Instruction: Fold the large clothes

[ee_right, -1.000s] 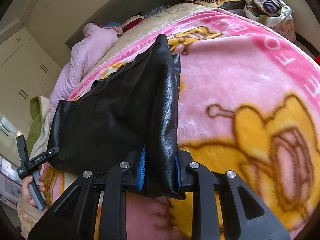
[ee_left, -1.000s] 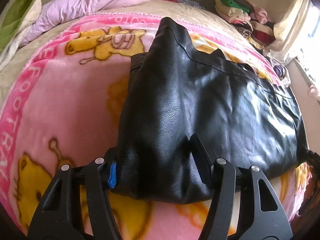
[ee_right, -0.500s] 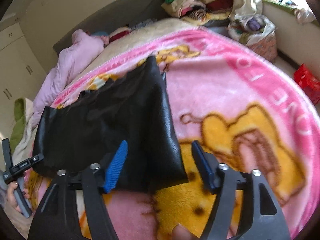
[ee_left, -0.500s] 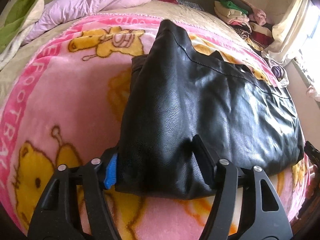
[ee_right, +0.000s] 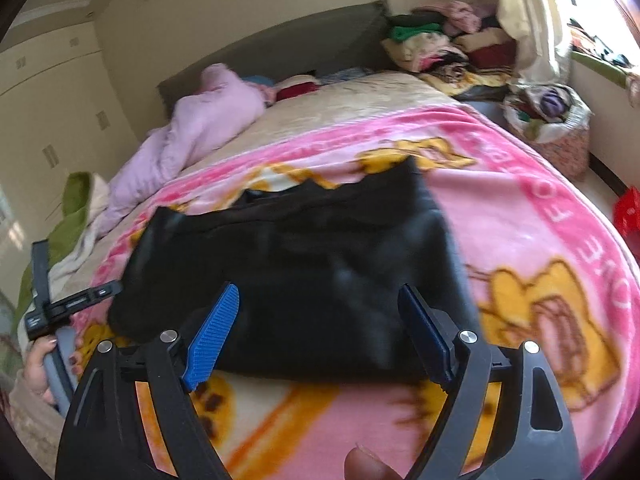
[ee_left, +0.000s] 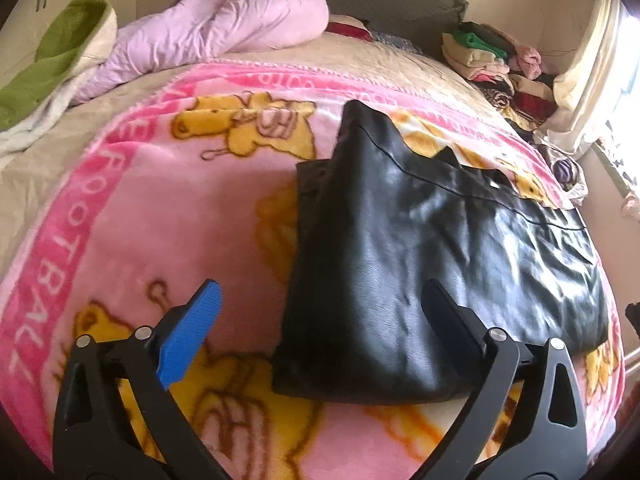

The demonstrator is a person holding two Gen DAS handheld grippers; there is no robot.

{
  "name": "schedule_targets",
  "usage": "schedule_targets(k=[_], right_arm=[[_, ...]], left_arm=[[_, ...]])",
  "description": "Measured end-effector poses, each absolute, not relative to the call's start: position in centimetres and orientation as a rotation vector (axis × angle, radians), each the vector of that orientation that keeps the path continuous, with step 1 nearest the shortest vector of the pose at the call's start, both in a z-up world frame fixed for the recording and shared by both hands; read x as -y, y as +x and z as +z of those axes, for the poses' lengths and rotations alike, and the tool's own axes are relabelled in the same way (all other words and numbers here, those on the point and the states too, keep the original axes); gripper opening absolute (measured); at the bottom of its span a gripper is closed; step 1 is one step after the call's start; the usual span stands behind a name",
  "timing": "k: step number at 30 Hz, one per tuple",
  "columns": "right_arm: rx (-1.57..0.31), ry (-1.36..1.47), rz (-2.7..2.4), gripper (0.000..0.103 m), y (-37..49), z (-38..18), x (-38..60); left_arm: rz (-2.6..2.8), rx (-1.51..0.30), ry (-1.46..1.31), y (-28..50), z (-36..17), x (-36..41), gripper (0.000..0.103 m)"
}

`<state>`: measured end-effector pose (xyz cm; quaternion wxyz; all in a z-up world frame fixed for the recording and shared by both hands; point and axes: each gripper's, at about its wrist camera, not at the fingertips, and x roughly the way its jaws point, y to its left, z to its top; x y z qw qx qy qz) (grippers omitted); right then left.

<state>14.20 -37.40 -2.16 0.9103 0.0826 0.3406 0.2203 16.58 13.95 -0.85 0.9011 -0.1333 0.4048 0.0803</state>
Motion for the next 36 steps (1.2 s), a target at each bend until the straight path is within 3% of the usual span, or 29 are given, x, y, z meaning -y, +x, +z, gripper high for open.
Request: schedule_targets(k=[15,18,20,22,24,27,36], right_arm=[[-0.719,0.040,0.606,0.085,12.5,-3.2,25.9],[-0.705,0.016,0.586,0.074,12.1,-3.5,24.7],[-0.702,0.000,0.570,0.056,11.9,-3.8,24.4],[-0.721,-0.009,0.561,0.032,12.0,-4.4,24.2],[-0.749,-0.015,0.552,0.021,12.4,-5.1,24.2],[-0.802,-0.032,0.536,0.016,12.9,-6.4,23.9],[-0.895,0.005,0.513,0.014,13.9,-10.6,23.4]], left_arm=[[0.259,-0.846,-0.311,17.0,-1.7,-17.1,0.093],[0.232,-0.841,-0.379,16.9,-1.9,-17.4,0.093],[0.206,-0.841,-0.400,17.0,-1.9,-17.0,0.093],[0.186,-0.844,-0.392,17.4,-2.0,-16.2,0.093],[0.169,-0.851,-0.361,17.8,-2.2,-15.2,0.093],[0.155,-0.863,-0.331,18.4,-2.5,-14.2,0.093],[0.150,-0.895,-0.255,19.7,-3.4,-13.4,0.093]])
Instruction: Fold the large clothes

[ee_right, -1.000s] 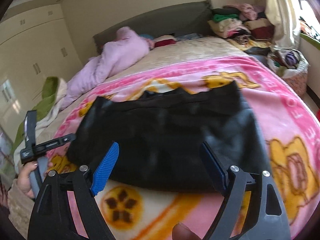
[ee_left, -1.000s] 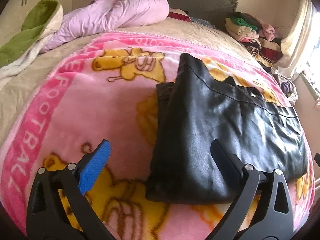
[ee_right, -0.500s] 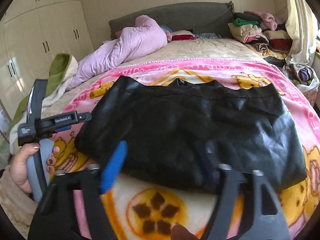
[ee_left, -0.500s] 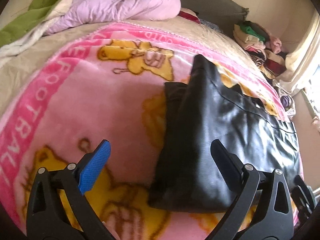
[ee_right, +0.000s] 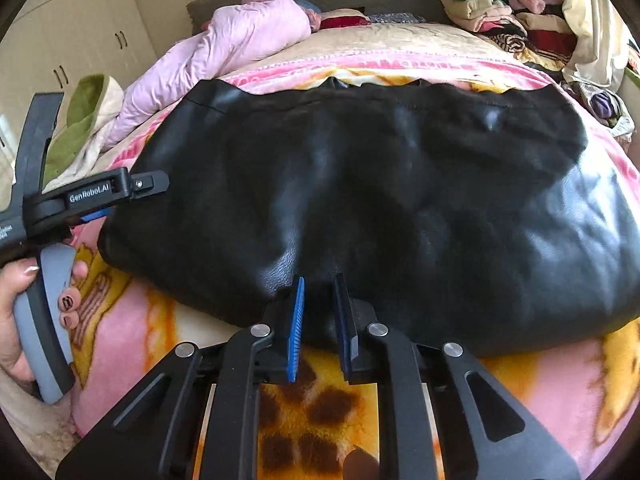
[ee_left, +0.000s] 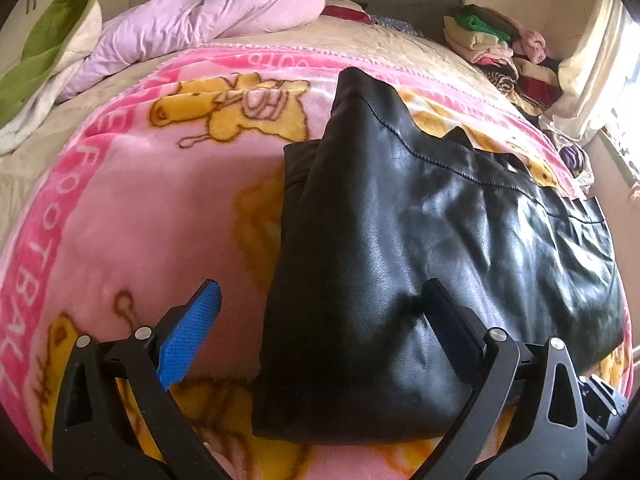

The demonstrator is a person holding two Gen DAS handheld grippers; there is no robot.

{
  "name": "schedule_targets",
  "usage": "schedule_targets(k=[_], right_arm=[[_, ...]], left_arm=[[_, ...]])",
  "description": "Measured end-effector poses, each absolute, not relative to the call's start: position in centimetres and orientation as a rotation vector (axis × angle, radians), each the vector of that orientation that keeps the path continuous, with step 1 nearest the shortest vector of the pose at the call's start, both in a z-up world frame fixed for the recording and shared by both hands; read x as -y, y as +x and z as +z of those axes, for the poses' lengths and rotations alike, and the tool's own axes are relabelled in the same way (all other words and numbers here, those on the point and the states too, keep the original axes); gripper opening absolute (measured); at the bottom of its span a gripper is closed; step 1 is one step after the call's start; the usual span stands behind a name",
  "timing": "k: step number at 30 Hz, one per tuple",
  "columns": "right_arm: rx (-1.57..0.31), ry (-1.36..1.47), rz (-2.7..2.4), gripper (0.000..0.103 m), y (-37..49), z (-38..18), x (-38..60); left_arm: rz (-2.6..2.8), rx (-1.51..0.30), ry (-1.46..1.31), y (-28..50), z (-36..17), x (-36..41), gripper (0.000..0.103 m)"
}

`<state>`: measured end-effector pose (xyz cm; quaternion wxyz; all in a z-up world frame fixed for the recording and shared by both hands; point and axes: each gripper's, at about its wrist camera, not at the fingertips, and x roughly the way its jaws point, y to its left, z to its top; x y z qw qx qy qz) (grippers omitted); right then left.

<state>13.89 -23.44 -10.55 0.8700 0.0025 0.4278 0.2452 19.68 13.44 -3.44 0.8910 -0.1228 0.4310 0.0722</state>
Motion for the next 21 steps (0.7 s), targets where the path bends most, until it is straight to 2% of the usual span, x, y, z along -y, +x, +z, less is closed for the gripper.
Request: schedule_targets(k=[6,10,21], right_arm=[[-0.934,0.004,0.569,0.014,14.6,-9.0,24.0],[-0.870,0.063,0.556,0.015,16.4,-6.5,25.2],[-0.862,0.078,0.467,0.015,27.8,-5.2,22.4]], left_arm=[[0.149,-0.900,-0.229,20.2,-3.8,-13.0,0.093],[0.146,-0.900,-0.236,20.3,-3.9,-13.0,0.093],[0.103,-0.912,-0.327,21.1,-5.1,-14.2,0.095]])
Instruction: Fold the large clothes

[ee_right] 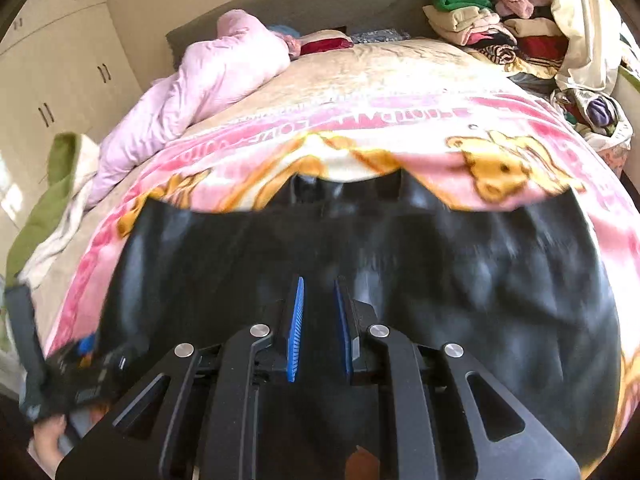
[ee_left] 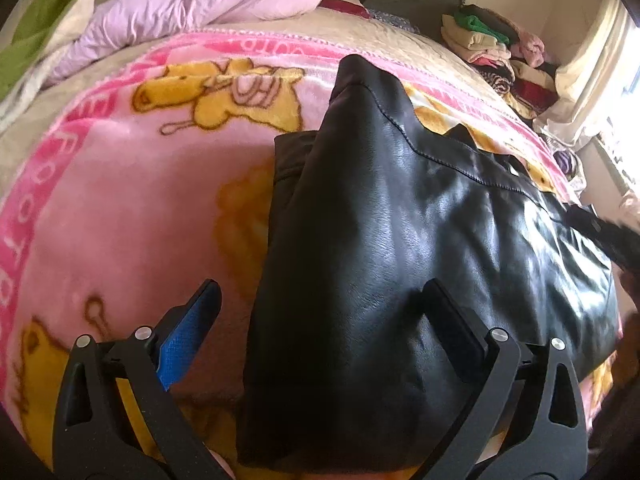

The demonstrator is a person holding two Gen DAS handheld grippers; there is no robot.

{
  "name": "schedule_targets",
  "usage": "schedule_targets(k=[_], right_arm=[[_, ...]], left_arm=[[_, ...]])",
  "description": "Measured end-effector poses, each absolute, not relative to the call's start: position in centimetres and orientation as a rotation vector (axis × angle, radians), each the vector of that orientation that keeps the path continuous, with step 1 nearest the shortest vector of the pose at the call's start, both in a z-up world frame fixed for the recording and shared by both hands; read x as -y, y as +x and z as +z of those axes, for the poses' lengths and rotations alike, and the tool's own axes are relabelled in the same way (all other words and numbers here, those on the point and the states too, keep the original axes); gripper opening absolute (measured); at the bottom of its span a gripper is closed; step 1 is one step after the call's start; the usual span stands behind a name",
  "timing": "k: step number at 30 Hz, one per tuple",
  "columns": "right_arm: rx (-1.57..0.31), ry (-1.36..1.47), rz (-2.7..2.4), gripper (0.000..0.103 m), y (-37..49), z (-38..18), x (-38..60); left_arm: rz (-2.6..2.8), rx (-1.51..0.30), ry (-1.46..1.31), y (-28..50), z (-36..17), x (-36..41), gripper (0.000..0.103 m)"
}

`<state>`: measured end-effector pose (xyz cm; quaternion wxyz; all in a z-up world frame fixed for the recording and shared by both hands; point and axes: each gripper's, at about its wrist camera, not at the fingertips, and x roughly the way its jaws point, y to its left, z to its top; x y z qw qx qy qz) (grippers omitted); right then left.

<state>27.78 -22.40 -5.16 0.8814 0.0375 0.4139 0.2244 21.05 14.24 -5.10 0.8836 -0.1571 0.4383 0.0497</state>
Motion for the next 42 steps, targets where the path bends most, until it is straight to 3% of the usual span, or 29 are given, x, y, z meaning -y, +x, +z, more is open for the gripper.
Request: schedule_targets(k=[8,13,19,25,32,42], right_arm=[[-0.996,0.073,0.413,0.012,34.2,-10.7,21.0],[-0.986,0.072,0.421,0.012,33.8,-10.4,21.1],[-0.884,0.111,0.567,0.014,26.8,-6.0,23.1],[-0.896,0.098,0.654,0.015,18.5,-6.0,24.4],[-0.969,0.102,0.678,0.014,15.8,-9.4,25.0],[-0.965,0.161,0.690,0.013,16.0,-10.5,25.1]], left_arm=[[0.076,-0.912,-0.373,21.5,-5.6,-14.4,0.095],[0.078,-0.915,-0.383,21.6,-5.8,-14.3,0.095],[0.075,-0.917,-0.392,21.4,-5.8,-14.4,0.095],[0.075,-0.928,-0.423,21.2,-6.0,-14.7,0.093],[0.036,-0.936,-0.472,21.1,-6.1,-14.7,0.075],[0.060,-0.925,-0.479,21.0,-5.7,-14.0,0.065]])
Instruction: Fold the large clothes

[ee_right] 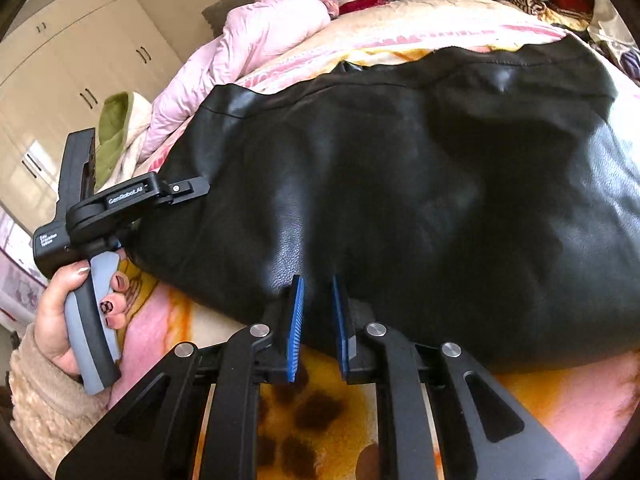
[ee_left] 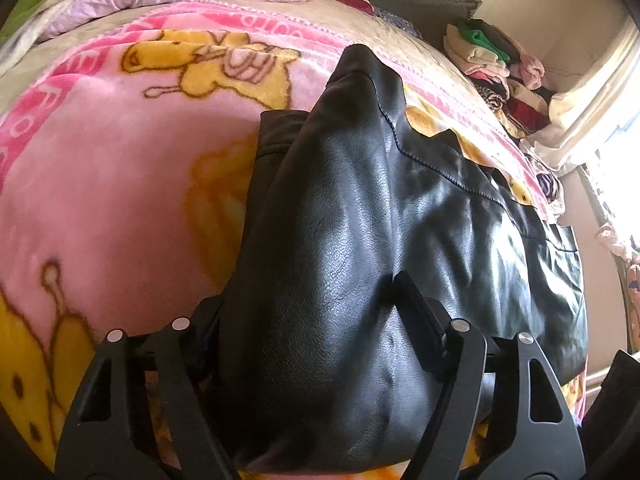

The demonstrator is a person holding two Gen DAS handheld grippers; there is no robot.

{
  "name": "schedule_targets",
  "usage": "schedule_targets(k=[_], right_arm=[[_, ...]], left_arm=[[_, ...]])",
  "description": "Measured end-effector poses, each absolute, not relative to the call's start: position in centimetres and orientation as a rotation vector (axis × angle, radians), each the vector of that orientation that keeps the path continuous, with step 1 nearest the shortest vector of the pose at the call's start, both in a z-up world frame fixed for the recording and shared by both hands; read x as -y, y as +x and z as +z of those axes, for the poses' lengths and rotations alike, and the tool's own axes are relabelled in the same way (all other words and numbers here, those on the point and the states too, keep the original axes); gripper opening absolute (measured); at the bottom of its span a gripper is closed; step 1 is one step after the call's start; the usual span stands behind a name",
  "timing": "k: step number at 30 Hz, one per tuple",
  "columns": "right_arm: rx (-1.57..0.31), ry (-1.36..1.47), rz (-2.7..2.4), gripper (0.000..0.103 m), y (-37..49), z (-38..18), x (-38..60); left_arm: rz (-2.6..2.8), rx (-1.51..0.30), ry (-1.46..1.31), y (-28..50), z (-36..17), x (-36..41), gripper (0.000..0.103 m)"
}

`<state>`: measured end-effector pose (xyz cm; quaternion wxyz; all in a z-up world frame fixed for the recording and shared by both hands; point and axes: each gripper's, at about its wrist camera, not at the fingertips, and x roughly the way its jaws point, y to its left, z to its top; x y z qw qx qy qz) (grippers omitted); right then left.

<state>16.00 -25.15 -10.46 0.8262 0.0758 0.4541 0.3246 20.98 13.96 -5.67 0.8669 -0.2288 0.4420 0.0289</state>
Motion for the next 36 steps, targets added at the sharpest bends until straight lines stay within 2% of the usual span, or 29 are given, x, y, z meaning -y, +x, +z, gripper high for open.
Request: schedule_targets(k=[3,9,14,15,18,20,23,29,36], right_arm=[[-0.940,0.170,0.681,0.013,15.5,-9.4,25.7],[-0.872,0.152,0.638,0.016,15.4,-7.2,26.9],[-0.788,0.195,0.635,0.017,16.0,-3.2,28.1],[-0.777,0.200,0.639,0.023,16.3,-2.3,28.1],[-0.758,0.217,0.670,0.053,16.9,0.3,27.7],[-0.767,0.232,0.709,0.057,17.7,2.1,26.6],[-0.809,0.206,0.772,0.072,19.2,4.1,23.8],[-0.987,0.092,0.823,0.075,22.8,4.9,15.9],[-1.077,-0.020,0.798,0.079,24.4,3.7,9.9]], left_arm=[[0.051,-0.926,-0.475,20.9,-5.4,-13.9,0.059],[0.026,-0.877,-0.420,20.0,-3.6,-13.4,0.034],[-0.016,-0.823,-0.425,18.9,-1.5,-12.8,0.023],[-0.019,-0.811,-0.416,18.6,-1.0,-12.4,0.023],[-0.019,-0.780,-0.394,17.5,0.2,-10.8,0.022],[-0.024,-0.767,-0.384,16.9,0.8,-9.8,0.021],[-0.018,-0.733,-0.372,16.2,1.4,-8.7,0.020],[-0.026,-0.687,-0.378,15.5,2.0,-8.0,0.019],[-0.057,-0.673,-0.405,15.6,2.2,-8.1,0.019]])
